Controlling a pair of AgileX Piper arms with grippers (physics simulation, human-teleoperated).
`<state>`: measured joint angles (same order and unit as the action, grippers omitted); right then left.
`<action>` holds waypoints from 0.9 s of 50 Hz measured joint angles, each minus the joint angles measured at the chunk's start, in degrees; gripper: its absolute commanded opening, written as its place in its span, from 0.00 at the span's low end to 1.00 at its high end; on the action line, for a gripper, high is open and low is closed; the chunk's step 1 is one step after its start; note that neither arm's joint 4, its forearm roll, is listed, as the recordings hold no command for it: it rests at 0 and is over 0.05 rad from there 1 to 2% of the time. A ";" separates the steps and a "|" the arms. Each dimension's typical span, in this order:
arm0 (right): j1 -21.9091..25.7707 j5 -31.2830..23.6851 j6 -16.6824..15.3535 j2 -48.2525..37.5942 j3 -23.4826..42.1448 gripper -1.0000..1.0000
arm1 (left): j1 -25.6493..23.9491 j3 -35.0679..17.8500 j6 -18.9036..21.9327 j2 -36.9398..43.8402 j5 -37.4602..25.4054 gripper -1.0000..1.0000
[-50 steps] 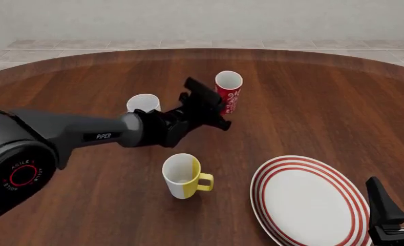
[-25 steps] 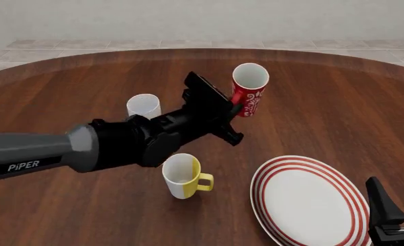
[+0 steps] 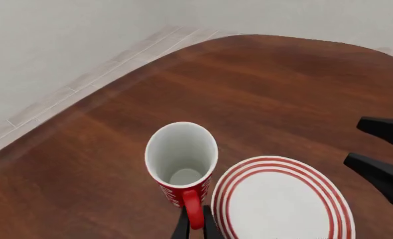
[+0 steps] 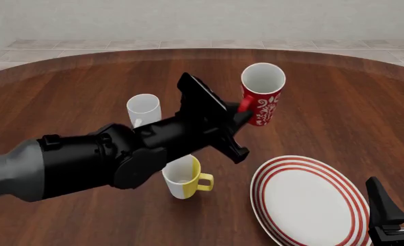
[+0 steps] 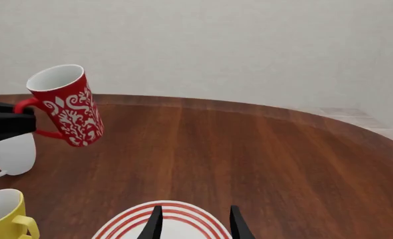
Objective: Pick up the red mug and put it on the plate
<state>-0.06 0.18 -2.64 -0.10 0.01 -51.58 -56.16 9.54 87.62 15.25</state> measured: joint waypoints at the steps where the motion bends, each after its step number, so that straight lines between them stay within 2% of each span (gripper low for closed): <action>1: 0.00 0.01 0.00 0.00 0.00 1.00 | -0.27 0.11 -0.19 -0.26 -0.08 0.00; 19: -0.02 0.10 -0.05 0.04 0.00 1.00 | -4.34 1.08 -2.50 -3.14 -0.63 0.00; 45: -0.10 0.11 -0.07 0.04 0.00 1.00 | -9.29 0.72 -4.43 -2.35 0.36 0.00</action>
<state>-0.16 0.29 -2.72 -0.07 0.01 -60.86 -55.44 5.11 85.27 15.61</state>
